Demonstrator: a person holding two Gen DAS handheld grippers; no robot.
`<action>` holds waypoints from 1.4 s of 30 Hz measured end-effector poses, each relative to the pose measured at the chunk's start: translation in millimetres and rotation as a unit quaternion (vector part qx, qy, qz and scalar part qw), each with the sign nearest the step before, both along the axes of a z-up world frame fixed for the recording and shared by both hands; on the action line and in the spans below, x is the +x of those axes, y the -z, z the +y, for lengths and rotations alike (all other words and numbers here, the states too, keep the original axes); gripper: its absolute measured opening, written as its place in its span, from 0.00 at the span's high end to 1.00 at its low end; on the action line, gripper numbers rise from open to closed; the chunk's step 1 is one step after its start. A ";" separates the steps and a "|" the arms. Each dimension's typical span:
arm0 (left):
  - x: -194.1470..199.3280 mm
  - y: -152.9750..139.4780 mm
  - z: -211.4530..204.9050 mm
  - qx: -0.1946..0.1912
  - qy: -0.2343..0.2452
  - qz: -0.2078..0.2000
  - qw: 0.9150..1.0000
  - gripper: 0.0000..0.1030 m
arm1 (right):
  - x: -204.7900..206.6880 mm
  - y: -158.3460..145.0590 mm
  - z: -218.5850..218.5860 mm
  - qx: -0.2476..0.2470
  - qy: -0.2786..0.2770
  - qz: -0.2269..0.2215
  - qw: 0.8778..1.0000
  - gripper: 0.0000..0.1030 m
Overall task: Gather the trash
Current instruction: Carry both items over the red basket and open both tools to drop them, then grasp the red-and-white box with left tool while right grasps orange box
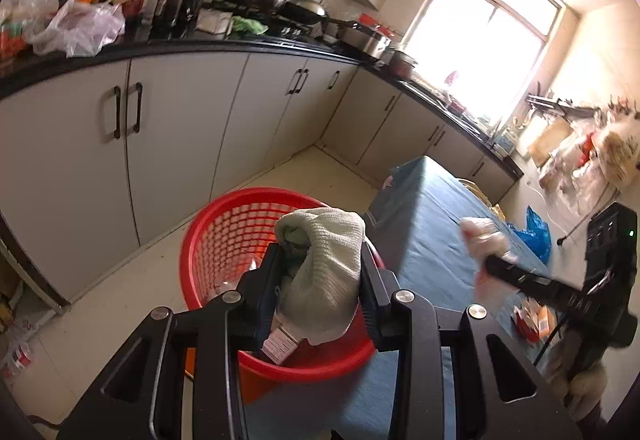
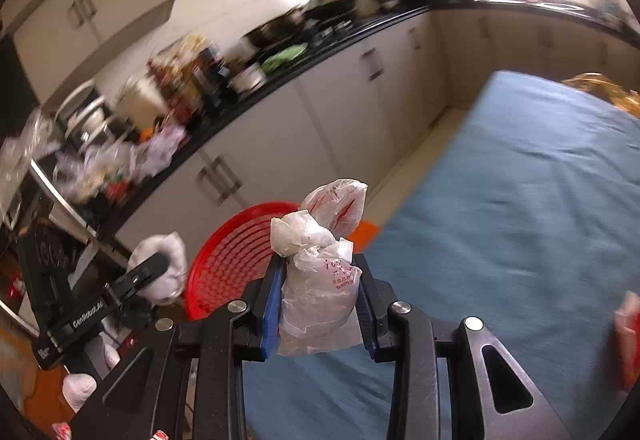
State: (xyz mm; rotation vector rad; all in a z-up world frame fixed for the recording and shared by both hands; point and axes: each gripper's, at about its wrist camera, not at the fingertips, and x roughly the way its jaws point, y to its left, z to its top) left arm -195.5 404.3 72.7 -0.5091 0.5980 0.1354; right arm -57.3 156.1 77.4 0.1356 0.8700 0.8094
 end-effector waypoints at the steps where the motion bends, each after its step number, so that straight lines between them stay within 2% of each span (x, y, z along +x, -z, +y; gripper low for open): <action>1: 2.6 2.1 5.2 -0.002 -0.003 0.003 1.000 0.66 | 0.8 4.6 10.4 0.001 -0.008 0.008 1.000 0.65; 7: 16.4 9.0 21.4 -0.006 -0.008 0.012 1.000 0.66 | 13.9 25.4 59.5 0.005 -0.025 0.042 0.999 0.61; 9: 16.6 9.1 20.7 -0.008 -0.006 0.010 1.000 0.57 | 17.8 28.2 62.1 0.009 -0.017 0.047 0.999 0.44; 10: 15.2 9.1 18.9 -0.010 -0.005 0.008 1.000 0.48 | 18.9 28.2 60.3 0.014 -0.011 0.049 0.999 0.41; 11: 13.8 8.9 17.9 -0.012 -0.005 0.004 1.000 0.39 | 19.8 26.7 57.6 0.019 -0.010 0.050 0.998 0.38; 15: 9.9 5.3 10.5 -0.002 -0.002 0.001 1.000 0.37 | 17.1 20.8 44.1 0.020 -0.005 0.044 0.999 0.38; 18: 7.4 2.4 4.7 0.002 0.000 0.001 1.000 0.33 | 11.4 18.2 27.1 0.015 0.004 0.036 0.999 0.38; 22: 1.0 -3.4 -14.3 0.022 0.008 -0.001 1.000 0.32 | -4.8 11.3 -1.1 0.014 0.021 0.000 1.000 0.38; 26: -5.8 -4.5 -36.1 0.035 0.021 0.003 0.999 0.32 | -19.0 3.2 -36.2 0.036 0.046 -0.027 0.998 0.32; 29: -8.9 -4.7 -54.6 0.042 0.042 0.008 0.998 0.32 | -27.7 3.8 -61.3 0.034 0.047 -0.016 0.998 0.32; 34: -23.0 -14.0 -83.6 0.046 0.062 0.000 0.997 0.32 | -50.0 8.0 -95.9 -0.006 0.046 -0.010 0.999 0.32; 39: -53.7 -25.1 -119.0 0.063 0.074 -0.014 0.995 0.31 | -74.2 3.3 -145.1 0.013 0.079 -0.012 0.997 0.32; 42: -72.9 -30.3 -138.1 0.071 0.085 -0.023 0.994 0.30 | -93.8 -1.0 -187.7 0.021 0.118 -0.018 0.993 0.32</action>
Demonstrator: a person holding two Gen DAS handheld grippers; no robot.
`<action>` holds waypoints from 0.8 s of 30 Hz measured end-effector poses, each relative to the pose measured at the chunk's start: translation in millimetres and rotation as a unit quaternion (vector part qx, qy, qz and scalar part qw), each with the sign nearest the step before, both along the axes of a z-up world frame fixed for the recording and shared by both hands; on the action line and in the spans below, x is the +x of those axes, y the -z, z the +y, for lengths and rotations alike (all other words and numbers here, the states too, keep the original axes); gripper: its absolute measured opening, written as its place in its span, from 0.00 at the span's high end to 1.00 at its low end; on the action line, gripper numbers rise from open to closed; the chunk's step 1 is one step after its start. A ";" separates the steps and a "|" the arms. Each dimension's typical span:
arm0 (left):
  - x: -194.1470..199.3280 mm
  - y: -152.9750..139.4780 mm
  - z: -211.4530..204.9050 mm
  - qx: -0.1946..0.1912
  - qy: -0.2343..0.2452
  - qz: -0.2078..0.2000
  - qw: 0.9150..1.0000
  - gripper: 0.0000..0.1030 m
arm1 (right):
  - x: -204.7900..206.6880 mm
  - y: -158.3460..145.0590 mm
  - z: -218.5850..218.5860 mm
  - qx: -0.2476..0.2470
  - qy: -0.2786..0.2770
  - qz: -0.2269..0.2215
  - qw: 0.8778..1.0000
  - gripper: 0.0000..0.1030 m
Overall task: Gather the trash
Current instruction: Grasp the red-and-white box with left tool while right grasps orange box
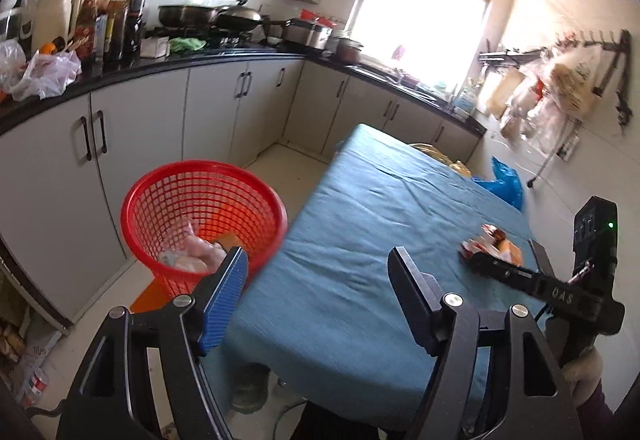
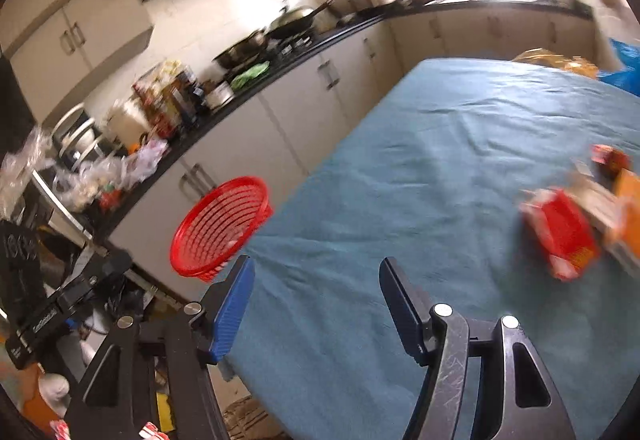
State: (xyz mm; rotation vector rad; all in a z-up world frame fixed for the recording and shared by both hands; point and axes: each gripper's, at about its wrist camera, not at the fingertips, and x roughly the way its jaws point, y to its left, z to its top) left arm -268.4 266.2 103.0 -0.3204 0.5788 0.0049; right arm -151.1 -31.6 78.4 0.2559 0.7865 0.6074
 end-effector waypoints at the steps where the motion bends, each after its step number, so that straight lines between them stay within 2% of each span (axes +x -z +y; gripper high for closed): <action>1: -6.8 -2.2 -6.9 0.004 0.005 -0.004 1.000 0.28 | -4.4 -0.3 -12.7 0.006 0.009 0.004 1.000 0.32; 4: -24.7 -9.6 -27.8 0.021 0.022 -0.020 0.999 0.21 | -18.7 1.5 -66.9 0.006 0.054 0.007 0.999 0.32; 7: -27.5 -12.8 -44.3 0.033 0.040 -0.021 0.998 0.20 | -22.4 7.8 -113.6 -0.010 0.107 0.023 0.994 0.32; 13: -5.9 -16.5 -73.9 0.014 0.092 -0.004 0.996 0.20 | -21.8 26.0 -190.8 0.018 0.192 0.069 0.979 0.29; 19: 37.2 -13.8 -114.7 0.023 0.139 0.016 0.990 0.20 | 3.9 26.7 -224.3 0.037 0.226 0.084 0.970 0.28; 24: 85.0 -0.7 -147.6 -0.002 0.171 0.050 0.984 0.20 | 44.8 25.5 -233.8 0.036 0.237 0.085 0.967 0.23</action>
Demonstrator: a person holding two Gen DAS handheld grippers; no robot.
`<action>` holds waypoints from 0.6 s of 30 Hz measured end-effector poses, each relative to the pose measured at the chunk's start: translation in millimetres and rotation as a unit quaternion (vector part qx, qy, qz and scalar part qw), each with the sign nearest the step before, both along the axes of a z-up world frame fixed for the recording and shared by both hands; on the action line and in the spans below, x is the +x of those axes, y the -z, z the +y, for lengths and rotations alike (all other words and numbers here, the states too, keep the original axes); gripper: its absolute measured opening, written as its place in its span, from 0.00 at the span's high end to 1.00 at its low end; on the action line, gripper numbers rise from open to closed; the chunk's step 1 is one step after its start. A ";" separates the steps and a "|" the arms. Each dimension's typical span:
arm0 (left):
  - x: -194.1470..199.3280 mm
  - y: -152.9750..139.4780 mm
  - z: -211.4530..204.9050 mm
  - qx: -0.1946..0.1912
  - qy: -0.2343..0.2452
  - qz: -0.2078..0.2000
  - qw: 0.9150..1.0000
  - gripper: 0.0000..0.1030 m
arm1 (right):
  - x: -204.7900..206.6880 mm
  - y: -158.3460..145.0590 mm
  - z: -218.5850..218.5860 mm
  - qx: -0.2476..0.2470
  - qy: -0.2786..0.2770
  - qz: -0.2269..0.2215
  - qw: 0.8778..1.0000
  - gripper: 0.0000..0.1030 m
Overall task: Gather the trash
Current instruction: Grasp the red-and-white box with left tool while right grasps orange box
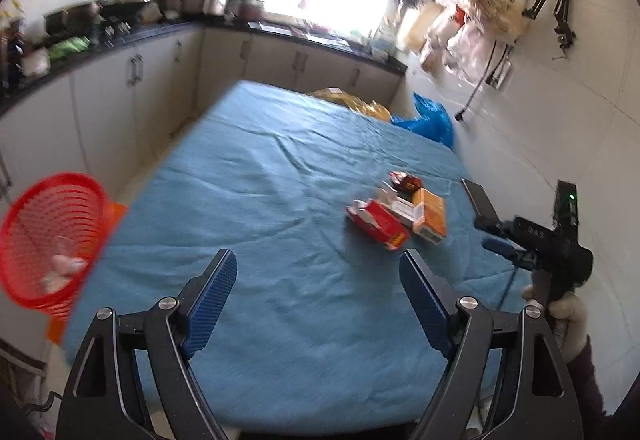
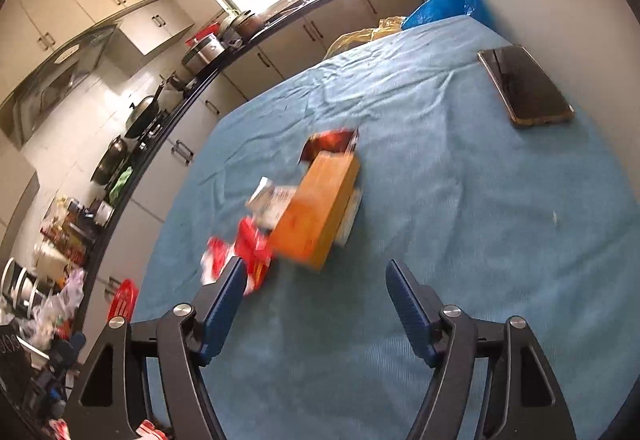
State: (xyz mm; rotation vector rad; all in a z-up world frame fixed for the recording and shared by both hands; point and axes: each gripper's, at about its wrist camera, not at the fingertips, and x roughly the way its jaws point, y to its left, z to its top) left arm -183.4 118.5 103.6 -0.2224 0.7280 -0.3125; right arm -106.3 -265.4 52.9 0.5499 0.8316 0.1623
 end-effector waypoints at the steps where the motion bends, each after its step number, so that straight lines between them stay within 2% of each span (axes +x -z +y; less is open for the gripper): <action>1: 14.2 6.1 -9.8 -0.009 0.009 0.015 1.000 0.20 | 11.9 2.4 -0.5 0.003 0.001 0.004 1.000 0.23; 4: 43.4 20.7 -31.8 -0.024 0.027 0.047 0.998 0.20 | 37.3 11.7 3.5 0.011 -0.001 0.015 1.000 0.22; 7: 73.3 37.3 -57.0 -0.023 0.033 0.072 0.997 0.20 | 58.5 21.7 12.4 0.013 -0.002 0.023 1.000 0.22; 10: 94.4 49.6 -71.5 -0.022 0.030 0.091 0.995 0.20 | 72.0 26.0 24.1 -0.009 -0.004 0.016 1.000 0.22; 15: 109.2 61.8 -91.8 -0.014 0.026 0.096 0.995 0.25 | 77.2 27.5 35.2 -0.064 -0.022 -0.010 0.998 0.24; 16: 111.3 63.7 -94.0 -0.013 0.025 0.099 0.995 0.25 | 77.6 28.3 35.1 -0.070 -0.023 -0.014 0.997 0.28; 18: 115.9 69.4 -98.6 -0.014 0.023 0.108 0.994 0.29 | 75.2 29.4 33.5 -0.078 -0.027 -0.021 0.996 0.55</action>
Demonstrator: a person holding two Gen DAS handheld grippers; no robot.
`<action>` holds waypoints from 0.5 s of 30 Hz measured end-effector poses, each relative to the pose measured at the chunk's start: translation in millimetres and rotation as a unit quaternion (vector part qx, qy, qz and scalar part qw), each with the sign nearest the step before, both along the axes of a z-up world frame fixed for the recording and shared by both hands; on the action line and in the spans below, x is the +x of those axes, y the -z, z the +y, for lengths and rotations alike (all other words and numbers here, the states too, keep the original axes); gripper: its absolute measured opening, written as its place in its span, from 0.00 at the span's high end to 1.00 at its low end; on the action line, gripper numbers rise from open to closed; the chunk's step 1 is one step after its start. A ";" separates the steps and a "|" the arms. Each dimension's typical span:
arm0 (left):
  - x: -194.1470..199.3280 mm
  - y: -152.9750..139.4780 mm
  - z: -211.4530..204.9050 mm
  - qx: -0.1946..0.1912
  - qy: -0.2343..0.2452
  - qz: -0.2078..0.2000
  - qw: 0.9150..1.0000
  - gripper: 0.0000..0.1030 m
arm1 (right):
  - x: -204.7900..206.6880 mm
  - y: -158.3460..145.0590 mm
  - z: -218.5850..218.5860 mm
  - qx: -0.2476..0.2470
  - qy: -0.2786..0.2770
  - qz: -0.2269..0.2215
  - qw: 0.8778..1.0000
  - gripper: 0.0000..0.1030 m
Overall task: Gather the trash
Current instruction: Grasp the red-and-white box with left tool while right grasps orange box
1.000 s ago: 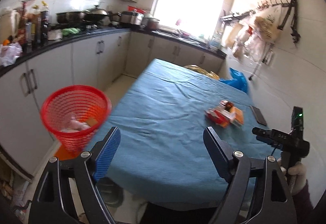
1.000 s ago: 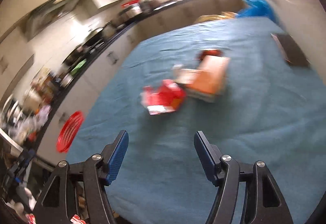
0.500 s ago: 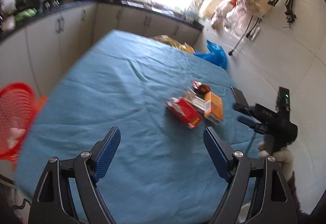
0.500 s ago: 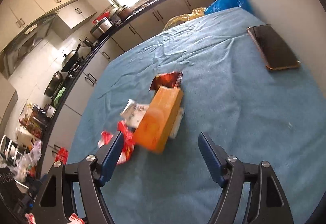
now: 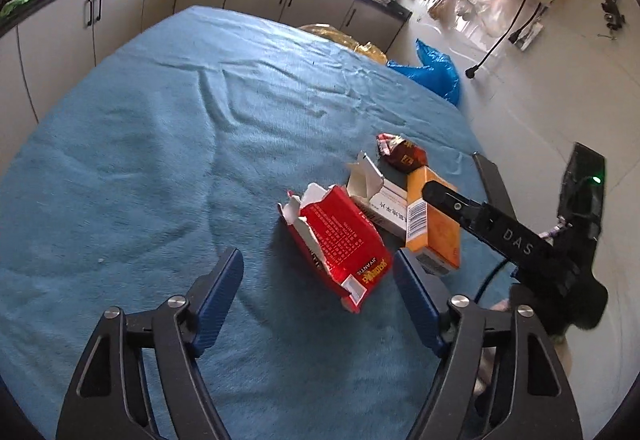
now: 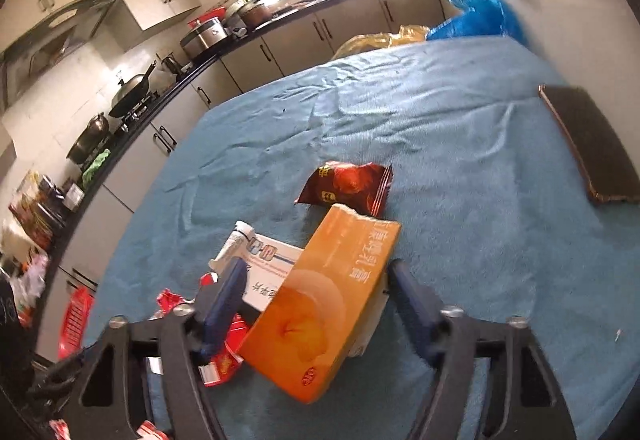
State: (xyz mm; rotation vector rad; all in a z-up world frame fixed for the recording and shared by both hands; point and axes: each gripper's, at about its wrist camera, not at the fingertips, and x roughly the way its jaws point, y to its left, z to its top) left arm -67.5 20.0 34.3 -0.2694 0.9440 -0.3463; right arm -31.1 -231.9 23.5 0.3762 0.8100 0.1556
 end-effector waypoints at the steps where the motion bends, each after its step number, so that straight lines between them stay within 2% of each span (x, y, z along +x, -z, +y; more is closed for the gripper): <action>1: 2.3 2.5 -2.4 0.000 0.000 0.004 1.000 0.33 | 0.2 1.3 -1.7 0.000 -0.003 -0.001 1.000 0.59; 5: 9.7 7.4 -10.7 -0.001 0.000 0.012 1.000 0.44 | -7.4 2.3 -8.1 0.010 0.001 -0.012 1.000 0.68; 11: 19.6 17.5 -20.1 -0.022 0.002 0.031 0.999 0.44 | -8.5 3.3 -6.9 0.003 0.003 -0.026 1.000 0.69; 12: 20.1 18.5 -19.6 -0.028 0.001 0.031 0.999 0.45 | -8.4 3.2 -5.9 -0.003 0.002 -0.029 1.000 0.66; 13: 19.8 18.9 -20.1 -0.031 0.001 0.029 0.999 0.55 | -8.2 3.2 -5.2 -0.008 0.002 -0.030 1.000 0.63; 14: 19.1 19.9 -20.5 -0.030 0.003 0.027 0.999 0.81 | -7.6 4.0 -5.9 -0.010 0.004 -0.029 1.000 0.55; 15: 19.7 21.6 -22.0 -0.026 0.010 0.031 0.999 0.91 | -7.0 5.0 -7.6 -0.005 0.006 -0.027 1.000 0.48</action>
